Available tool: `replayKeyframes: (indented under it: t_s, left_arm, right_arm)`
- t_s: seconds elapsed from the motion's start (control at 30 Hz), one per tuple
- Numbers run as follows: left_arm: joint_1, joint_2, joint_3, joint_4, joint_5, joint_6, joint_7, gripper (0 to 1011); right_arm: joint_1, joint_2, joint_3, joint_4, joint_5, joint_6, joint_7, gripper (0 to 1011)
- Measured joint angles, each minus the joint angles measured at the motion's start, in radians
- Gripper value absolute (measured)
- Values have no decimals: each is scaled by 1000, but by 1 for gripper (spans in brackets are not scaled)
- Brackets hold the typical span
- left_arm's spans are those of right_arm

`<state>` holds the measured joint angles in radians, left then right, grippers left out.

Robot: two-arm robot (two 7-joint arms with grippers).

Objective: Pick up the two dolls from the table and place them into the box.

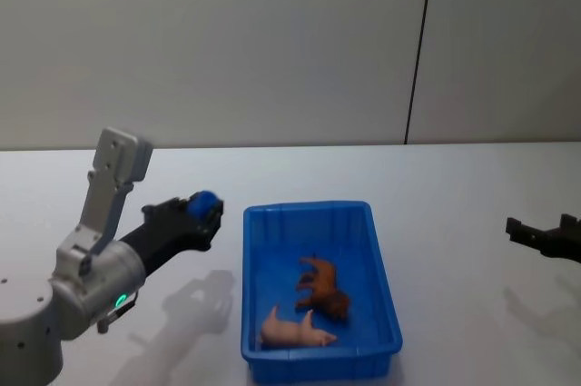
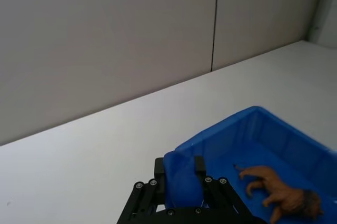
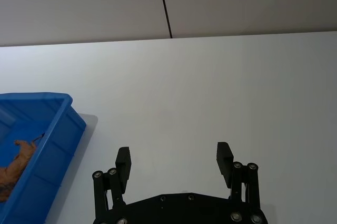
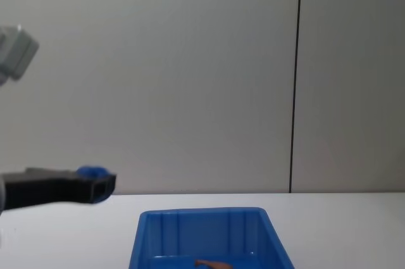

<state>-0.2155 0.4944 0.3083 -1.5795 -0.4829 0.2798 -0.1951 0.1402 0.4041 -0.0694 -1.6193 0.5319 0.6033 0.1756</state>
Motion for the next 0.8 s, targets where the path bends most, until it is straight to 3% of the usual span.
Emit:
replayKeyframes:
  t_s: [0.4, 0.73, 0.8]
  left_arm:
    - [-62, -35, 3, 31, -49, 3, -147, 257]
    - [-139, -88, 24, 135, -97, 40, -317, 197]
    - [-157, -101, 30, 166, -106, 48, -355, 264]
  right_arm:
    - [0, 0, 0, 0, 0, 0, 0, 1001]
    - [0, 0, 0, 0, 0, 0, 0, 1001]
    - [0, 0, 0, 0, 0, 0, 0, 1001]
